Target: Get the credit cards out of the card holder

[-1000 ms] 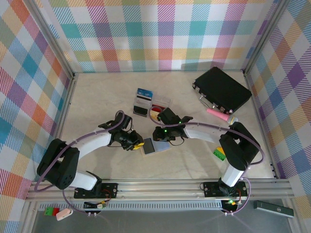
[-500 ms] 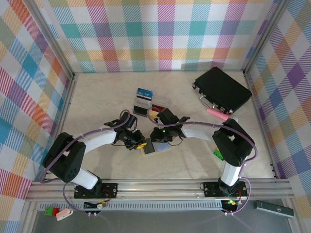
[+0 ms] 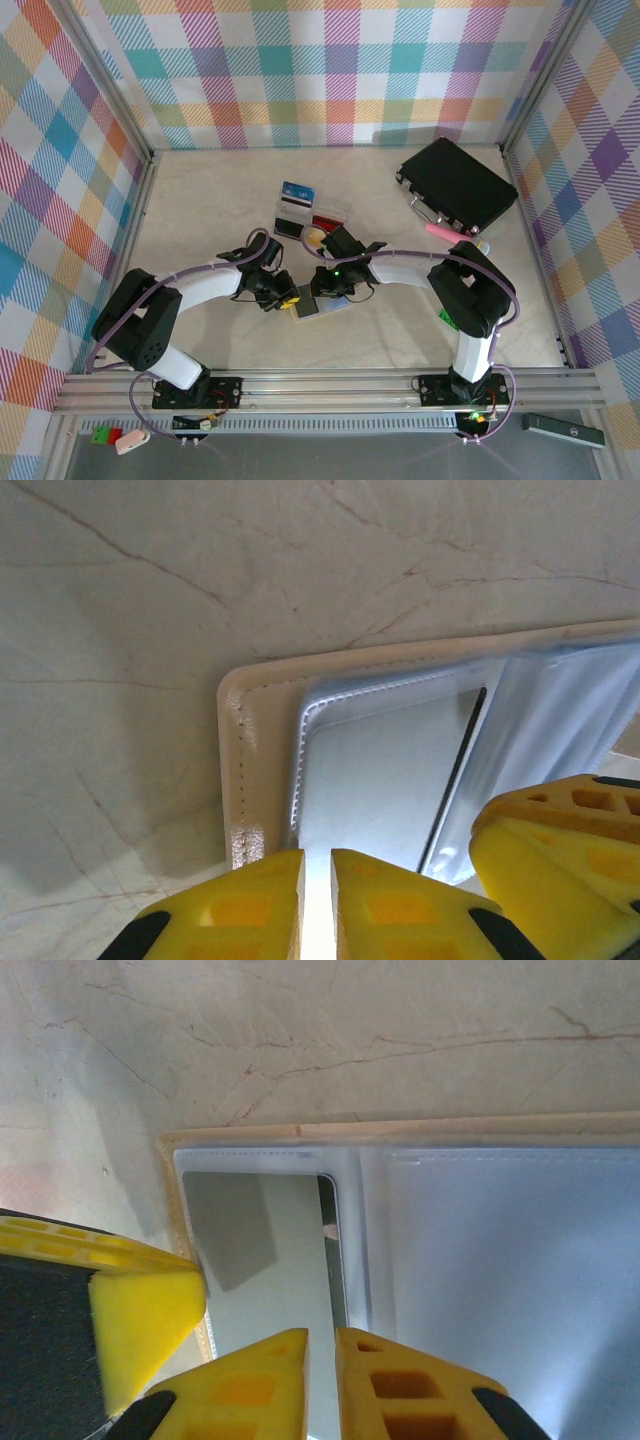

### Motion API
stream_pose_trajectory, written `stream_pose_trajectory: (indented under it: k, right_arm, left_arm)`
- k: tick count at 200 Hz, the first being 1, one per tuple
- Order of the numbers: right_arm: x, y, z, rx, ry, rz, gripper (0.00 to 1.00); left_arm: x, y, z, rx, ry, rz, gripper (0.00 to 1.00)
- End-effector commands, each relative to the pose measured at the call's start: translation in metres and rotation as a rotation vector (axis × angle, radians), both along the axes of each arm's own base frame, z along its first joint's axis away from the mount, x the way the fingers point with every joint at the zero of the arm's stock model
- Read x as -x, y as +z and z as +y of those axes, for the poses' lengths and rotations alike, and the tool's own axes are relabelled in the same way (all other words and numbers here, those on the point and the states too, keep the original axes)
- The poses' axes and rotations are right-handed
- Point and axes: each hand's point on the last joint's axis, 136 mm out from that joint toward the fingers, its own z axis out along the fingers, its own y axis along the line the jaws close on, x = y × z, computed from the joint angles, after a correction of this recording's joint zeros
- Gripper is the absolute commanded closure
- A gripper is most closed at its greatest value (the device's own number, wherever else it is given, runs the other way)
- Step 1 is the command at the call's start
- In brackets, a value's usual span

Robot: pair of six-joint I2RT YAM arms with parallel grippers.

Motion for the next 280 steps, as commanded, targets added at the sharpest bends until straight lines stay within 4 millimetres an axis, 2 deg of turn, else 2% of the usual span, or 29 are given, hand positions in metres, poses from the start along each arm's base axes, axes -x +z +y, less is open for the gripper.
stream_pose_trajectory:
  k: [1, 30, 68, 201, 280]
  right_arm:
    - [-0.003, -0.002, 0.002, -0.014, -0.001, 0.01, 0.85]
    - [-0.003, -0.005, 0.001, -0.013, -0.006, 0.018, 0.85]
    - [-0.004, -0.011, 0.001, -0.007, -0.022, 0.038, 0.85]
    - [0.0, -0.009, 0.007, -0.055, -0.001, 0.056, 0.89]
    - [0.008, -0.012, 0.009, -0.07, 0.025, 0.094, 0.85]
  left_arm:
    - [0.007, -0.011, 0.003, -0.025, -0.003, 0.025, 0.86]
    - [0.013, -0.02, 0.013, -0.076, -0.01, 0.045, 0.88]
    - [0.016, -0.026, 0.016, -0.091, -0.012, 0.057, 0.88]
    - [0.018, -0.031, 0.015, -0.099, -0.027, 0.078, 0.9]
    - [0.016, -0.031, 0.013, -0.095, -0.042, 0.076, 0.89]
